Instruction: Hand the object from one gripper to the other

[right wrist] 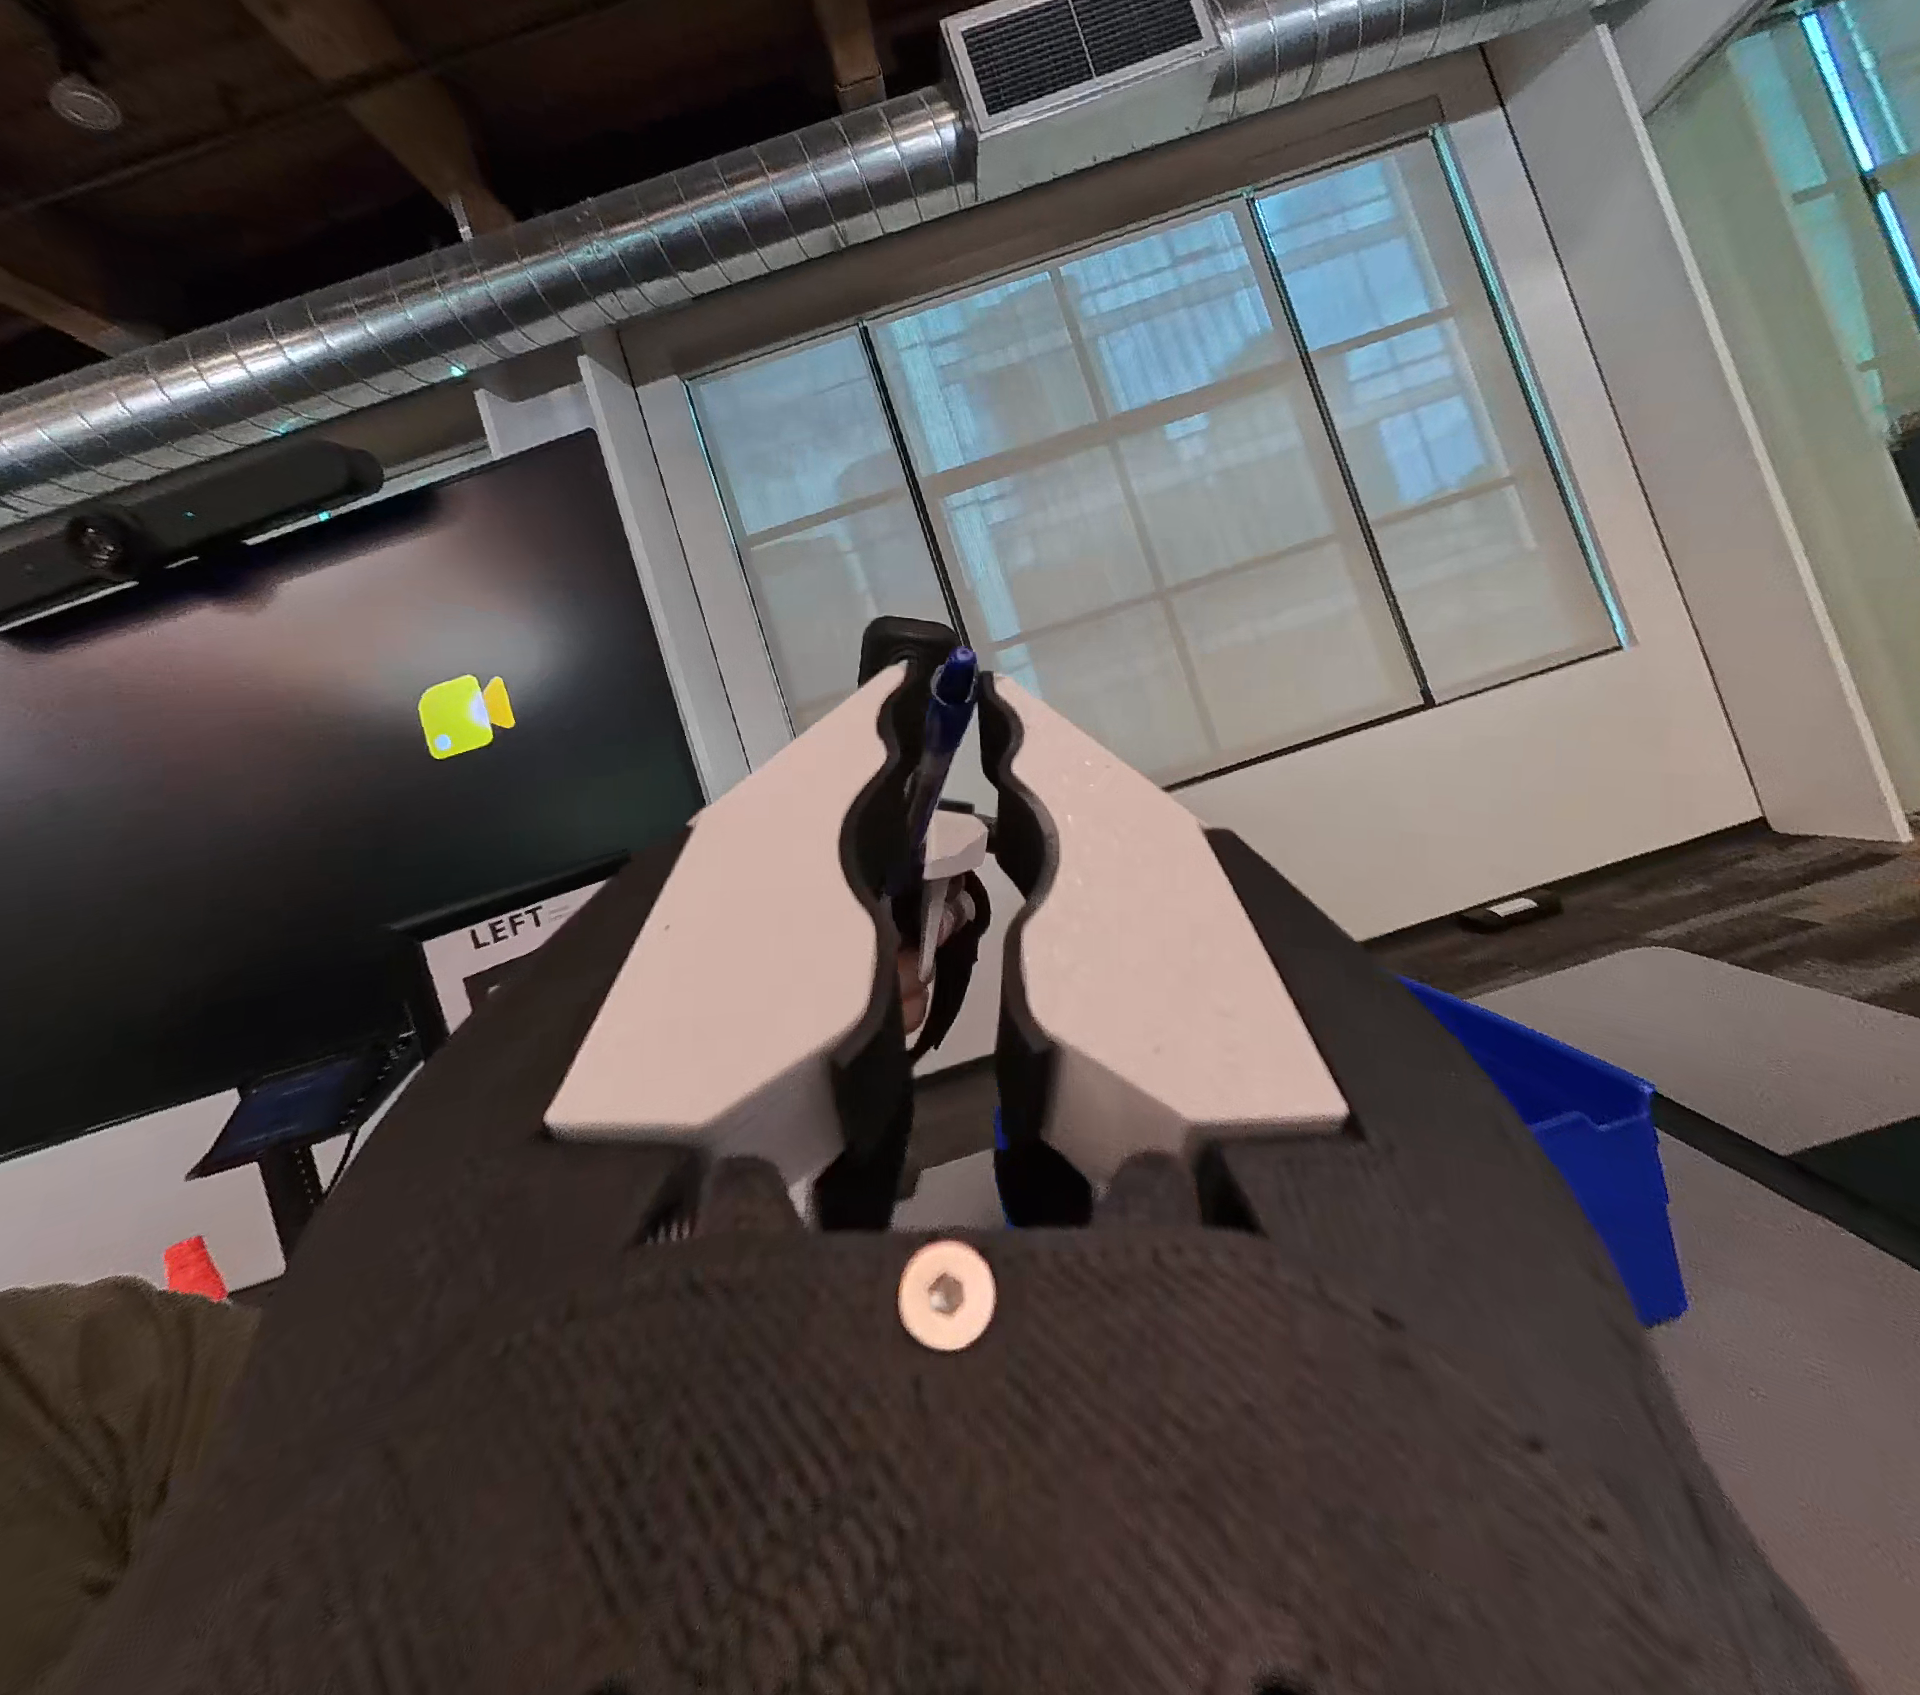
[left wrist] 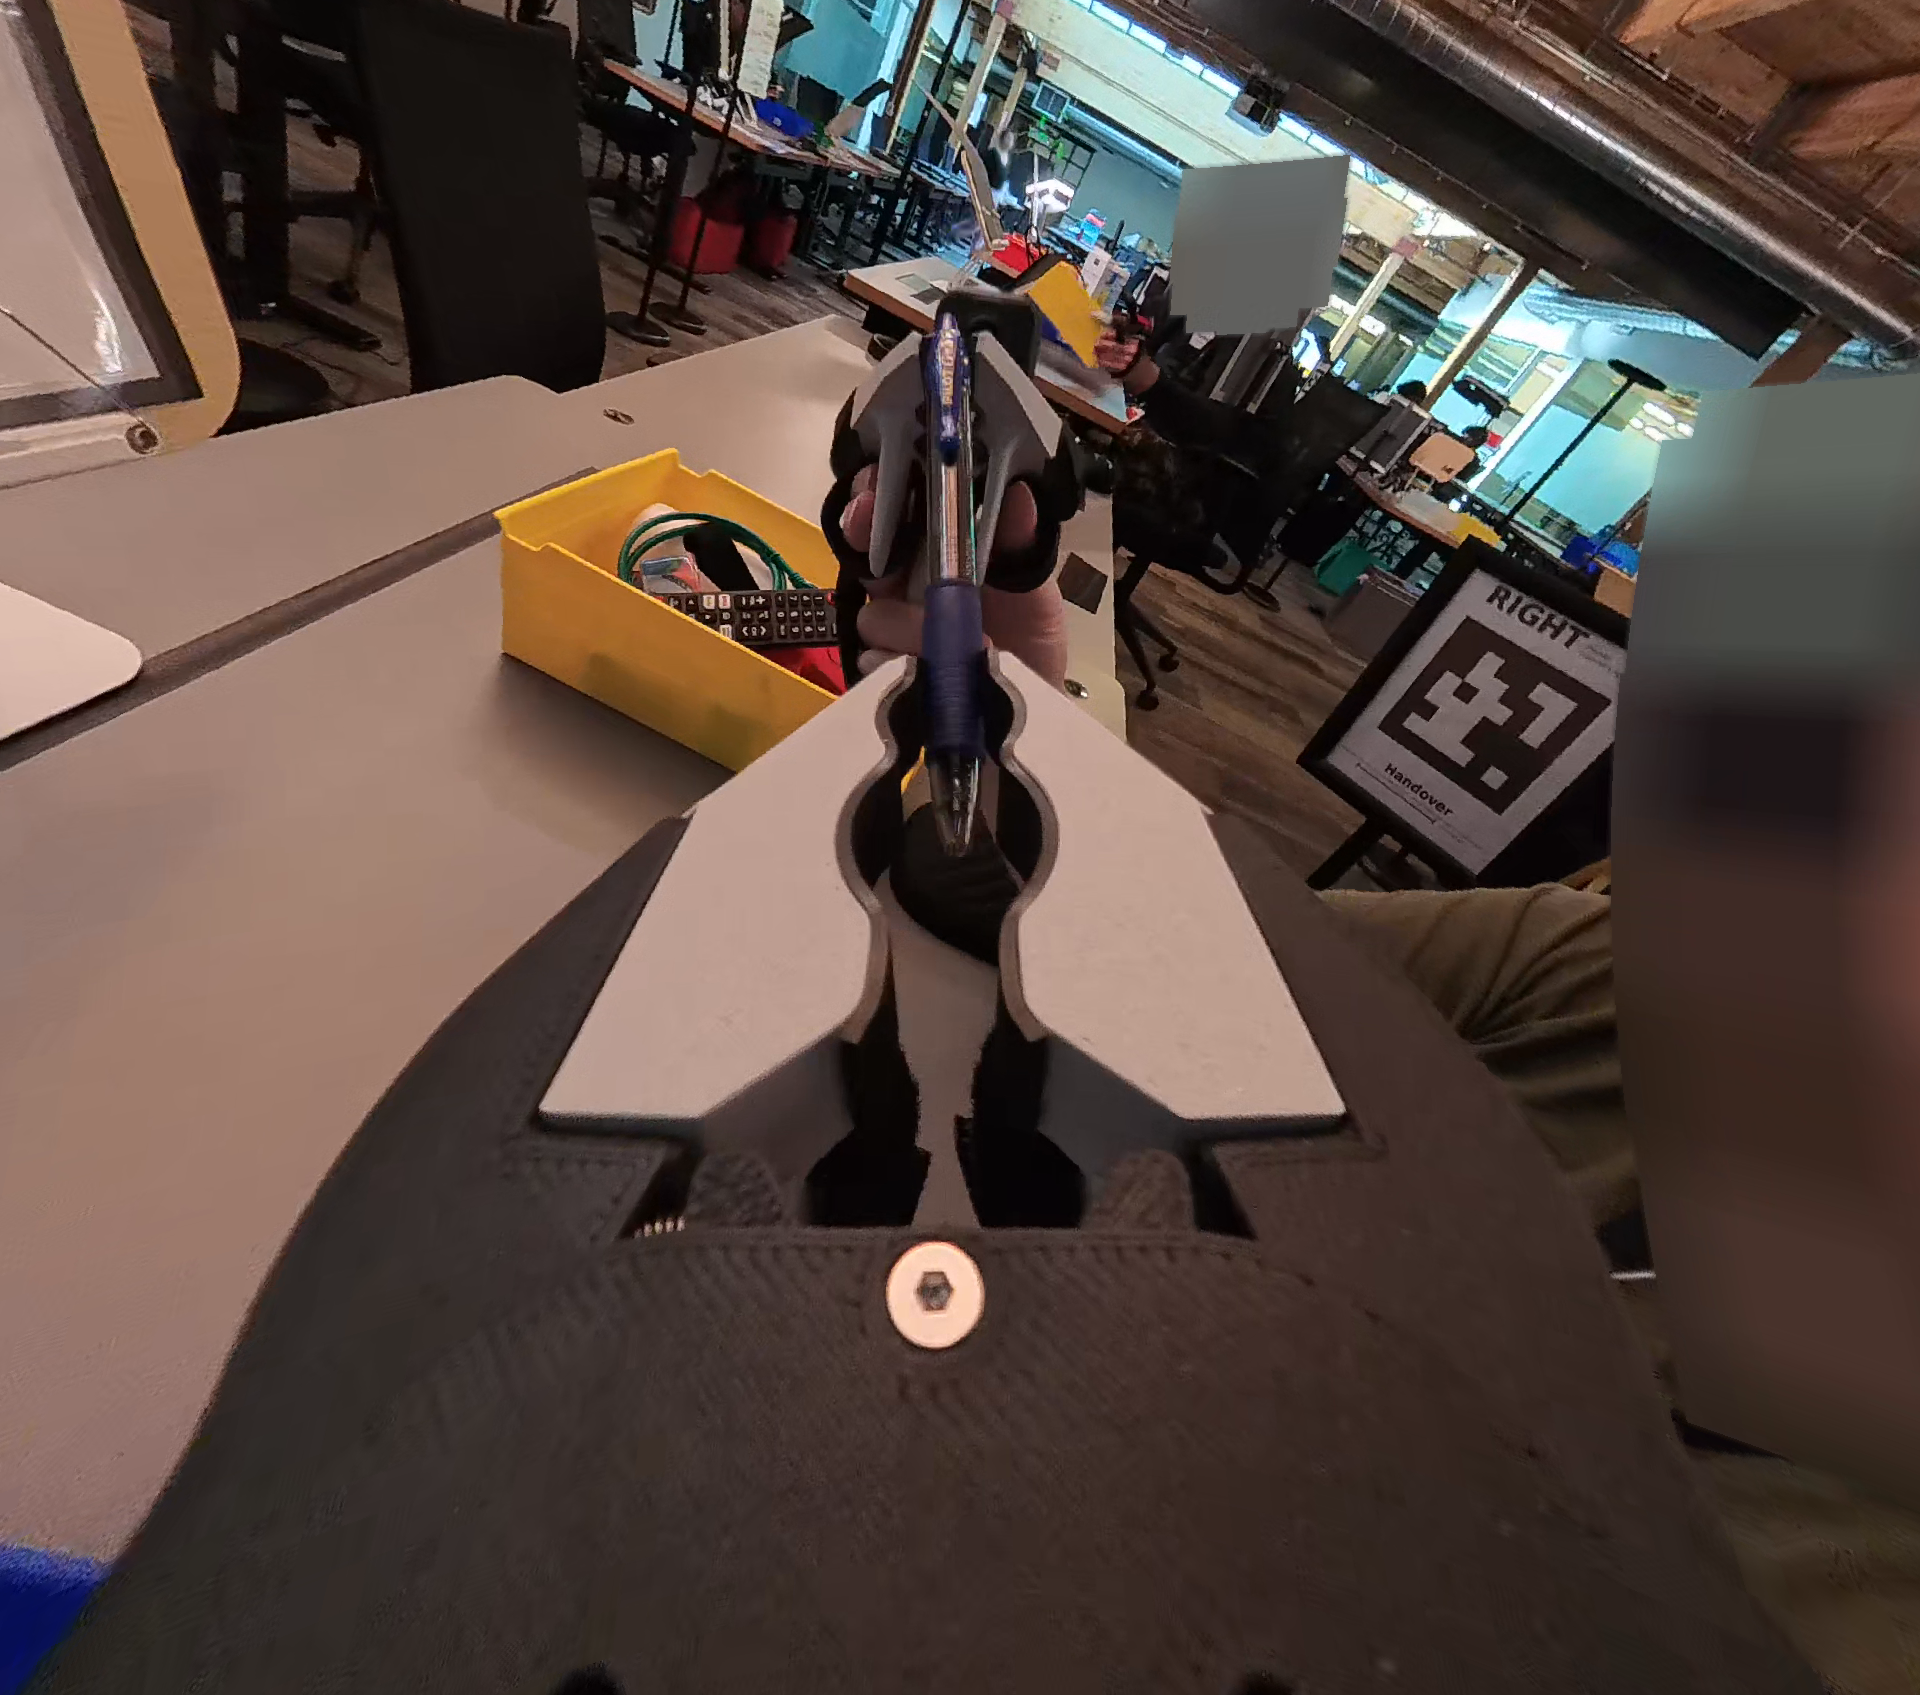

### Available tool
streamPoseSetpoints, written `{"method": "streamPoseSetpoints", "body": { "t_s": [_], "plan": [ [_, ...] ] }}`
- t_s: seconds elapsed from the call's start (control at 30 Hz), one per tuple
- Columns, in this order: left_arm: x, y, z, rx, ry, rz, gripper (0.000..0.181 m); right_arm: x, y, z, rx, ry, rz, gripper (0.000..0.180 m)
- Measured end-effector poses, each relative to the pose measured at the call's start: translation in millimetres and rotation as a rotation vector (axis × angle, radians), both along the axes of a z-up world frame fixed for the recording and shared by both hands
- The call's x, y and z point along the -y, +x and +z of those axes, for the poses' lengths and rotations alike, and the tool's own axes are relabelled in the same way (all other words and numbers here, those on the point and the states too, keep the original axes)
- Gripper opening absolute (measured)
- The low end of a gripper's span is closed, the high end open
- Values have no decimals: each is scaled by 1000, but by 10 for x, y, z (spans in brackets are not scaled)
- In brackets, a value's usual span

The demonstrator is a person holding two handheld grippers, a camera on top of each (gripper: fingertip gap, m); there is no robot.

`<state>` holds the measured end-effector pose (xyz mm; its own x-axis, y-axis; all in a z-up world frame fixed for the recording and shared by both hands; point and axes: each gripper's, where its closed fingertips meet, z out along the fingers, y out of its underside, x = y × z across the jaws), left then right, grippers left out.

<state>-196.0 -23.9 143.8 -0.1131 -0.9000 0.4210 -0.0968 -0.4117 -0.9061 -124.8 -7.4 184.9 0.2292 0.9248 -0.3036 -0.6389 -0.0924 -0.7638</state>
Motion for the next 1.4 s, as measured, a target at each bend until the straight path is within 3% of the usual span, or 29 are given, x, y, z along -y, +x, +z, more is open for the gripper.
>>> {"method": "streamPoseSetpoints", "body": {
  "t_s": [0.27,0.3,0.37,0.47,0.67,0.8,1.0,1.1,1.2,1.27,1.3,1.4],
  "plan": [
    [138,85,-17,-7,6,-79,9,93,57,55,38,-1,4,7],
    [159,96,-28,-10,-5,-98,18,102,53,51,58,-4,2,6],
    [136,139,-87,-37,-20,-96,55,113,17,21,112,-15,1,5],
    [70,221,-210,-81,67,-80,66,85,-106,-124,241,-56,10,6],
    [191,468,-299,-64,121,-158,53,41,-284,-366,453,-73,-30,7],
    [214,544,-280,-25,97,-178,36,56,-365,-423,506,-64,-31,6],
    [109,503,-361,-80,125,-123,35,51,-428,-482,549,-54,-35,7],
    [115,473,-338,-64,129,-133,8,57,-435,-470,548,-39,-41,7],
    [22,458,-315,-62,157,-79,8,4,-392,-415,552,30,-144,9],
    [-118,425,-285,-50,171,3,8,-48,-312,-287,533,123,-304,47],
    [-172,394,-231,-20,160,31,8,-37,-289,-231,528,173,-361,57],
    [-250,263,27,140,78,60,8,56,-357,-227,553,251,-352,47]
  ]
}}
